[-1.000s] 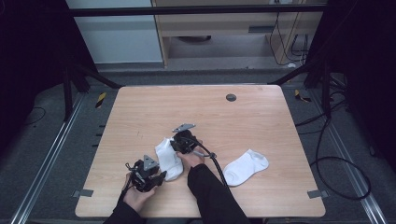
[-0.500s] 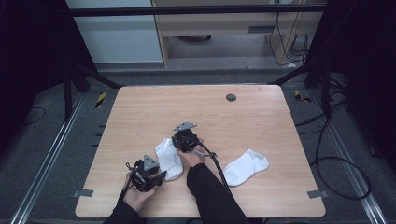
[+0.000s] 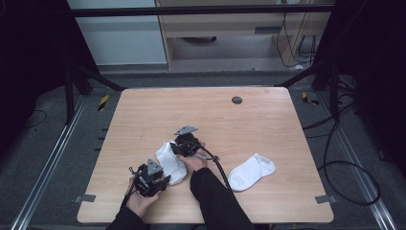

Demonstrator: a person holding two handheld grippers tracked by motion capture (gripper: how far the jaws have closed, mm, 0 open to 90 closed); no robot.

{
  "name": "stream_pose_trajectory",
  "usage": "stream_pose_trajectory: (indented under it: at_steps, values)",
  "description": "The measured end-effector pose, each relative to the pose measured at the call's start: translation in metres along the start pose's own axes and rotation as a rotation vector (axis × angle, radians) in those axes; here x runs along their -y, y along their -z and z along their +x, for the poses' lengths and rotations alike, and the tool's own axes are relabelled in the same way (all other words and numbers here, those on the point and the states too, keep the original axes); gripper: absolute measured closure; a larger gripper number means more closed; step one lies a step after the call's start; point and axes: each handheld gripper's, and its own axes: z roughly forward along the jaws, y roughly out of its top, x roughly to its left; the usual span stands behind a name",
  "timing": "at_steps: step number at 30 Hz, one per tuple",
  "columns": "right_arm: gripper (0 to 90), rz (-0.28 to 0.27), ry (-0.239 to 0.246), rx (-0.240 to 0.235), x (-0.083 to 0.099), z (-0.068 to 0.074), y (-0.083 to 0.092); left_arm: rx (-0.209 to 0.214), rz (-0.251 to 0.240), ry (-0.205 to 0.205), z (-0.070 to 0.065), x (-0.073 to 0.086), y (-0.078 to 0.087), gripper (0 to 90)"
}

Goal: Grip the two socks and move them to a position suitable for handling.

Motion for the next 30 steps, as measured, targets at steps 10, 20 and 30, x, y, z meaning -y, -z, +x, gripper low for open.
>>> stream_pose_trajectory:
  at_steps: [10,20,30]
  values:
    - [64.6,0.058,0.04,0.013,0.002,0.007,-0.007,0.004,0.0,-0.001,0.0,0.0,0.0,63.4]
    - [86.9,0.086,0.028,0.0,-0.001,0.006,0.002,-0.001,0.001,-0.001,0.001,0.0,0.0,63.4]
    - [86.6,0.083,0.009,-0.009,0.005,-0.005,0.043,-0.028,-0.001,-0.01,0.003,-0.003,-0.002,64.6]
